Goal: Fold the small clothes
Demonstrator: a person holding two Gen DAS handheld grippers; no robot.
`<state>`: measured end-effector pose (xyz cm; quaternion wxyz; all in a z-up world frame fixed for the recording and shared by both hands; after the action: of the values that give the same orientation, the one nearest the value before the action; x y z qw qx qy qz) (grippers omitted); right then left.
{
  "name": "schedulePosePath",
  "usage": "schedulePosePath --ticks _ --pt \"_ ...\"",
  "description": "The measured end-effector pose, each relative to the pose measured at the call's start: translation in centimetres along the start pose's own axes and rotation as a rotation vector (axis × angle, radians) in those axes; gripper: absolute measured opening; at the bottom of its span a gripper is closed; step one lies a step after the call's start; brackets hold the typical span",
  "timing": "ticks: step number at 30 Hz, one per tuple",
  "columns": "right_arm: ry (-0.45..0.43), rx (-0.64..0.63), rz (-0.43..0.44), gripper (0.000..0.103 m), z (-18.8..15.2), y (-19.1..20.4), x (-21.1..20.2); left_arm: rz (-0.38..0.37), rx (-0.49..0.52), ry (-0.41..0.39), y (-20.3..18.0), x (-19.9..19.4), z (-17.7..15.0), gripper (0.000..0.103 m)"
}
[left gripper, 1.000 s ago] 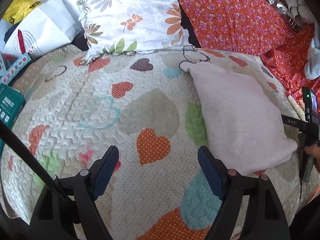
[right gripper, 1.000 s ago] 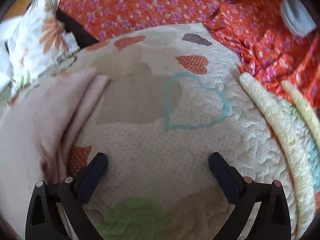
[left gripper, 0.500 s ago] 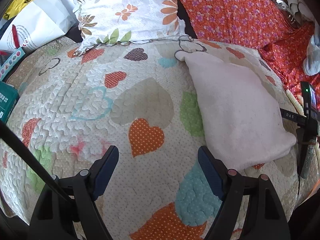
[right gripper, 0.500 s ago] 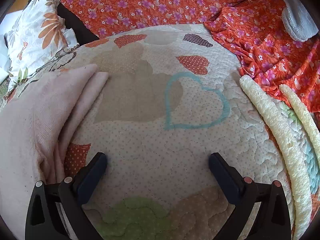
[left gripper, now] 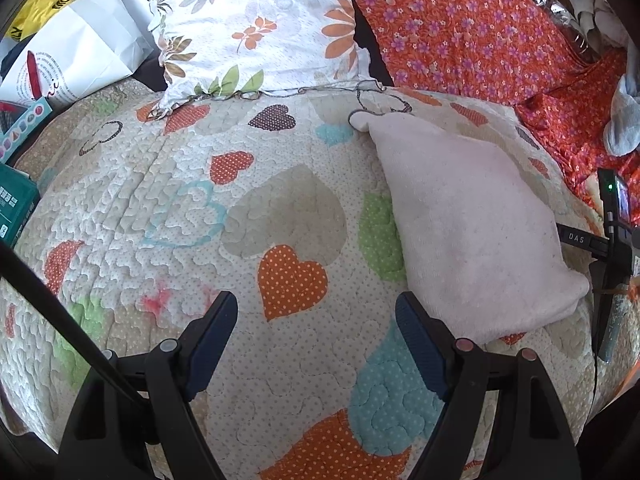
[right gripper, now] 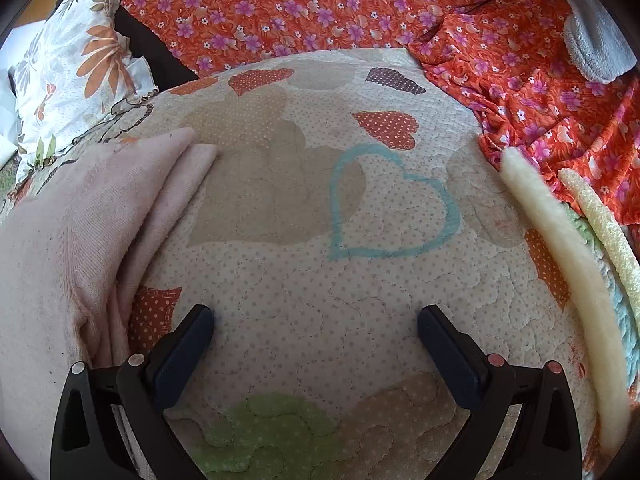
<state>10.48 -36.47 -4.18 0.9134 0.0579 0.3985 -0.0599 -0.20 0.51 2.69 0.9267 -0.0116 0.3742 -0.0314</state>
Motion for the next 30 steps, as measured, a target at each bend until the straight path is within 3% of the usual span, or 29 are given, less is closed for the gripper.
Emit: schedulePosePath --ticks 13,19,30 --pt "0.001 0.0 0.002 0.103 0.0 0.0 0.0 -0.002 0.008 -0.027 0.2 -1.3 0.1 0.08" --pt "0.002 0.0 0.003 0.103 0.0 0.0 0.0 0.049 0.039 -0.069 0.6 -2.4 0.2 0.08" --pt "0.003 0.0 0.004 0.103 0.0 0.0 -0.1 0.043 0.014 -0.046 1.3 -2.2 0.1 0.08"
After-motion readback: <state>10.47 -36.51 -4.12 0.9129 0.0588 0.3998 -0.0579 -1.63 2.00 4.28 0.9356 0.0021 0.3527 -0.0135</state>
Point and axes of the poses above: each gripper's, at about its wrist camera, not at the fingertips, and x roughly the way its jaws point, y to its left, z to its top, the point moved 2 cm from there along x, roughly the way its jaws point, and after that the axes turned 5 degrees about -y, right-handed, at the moved point
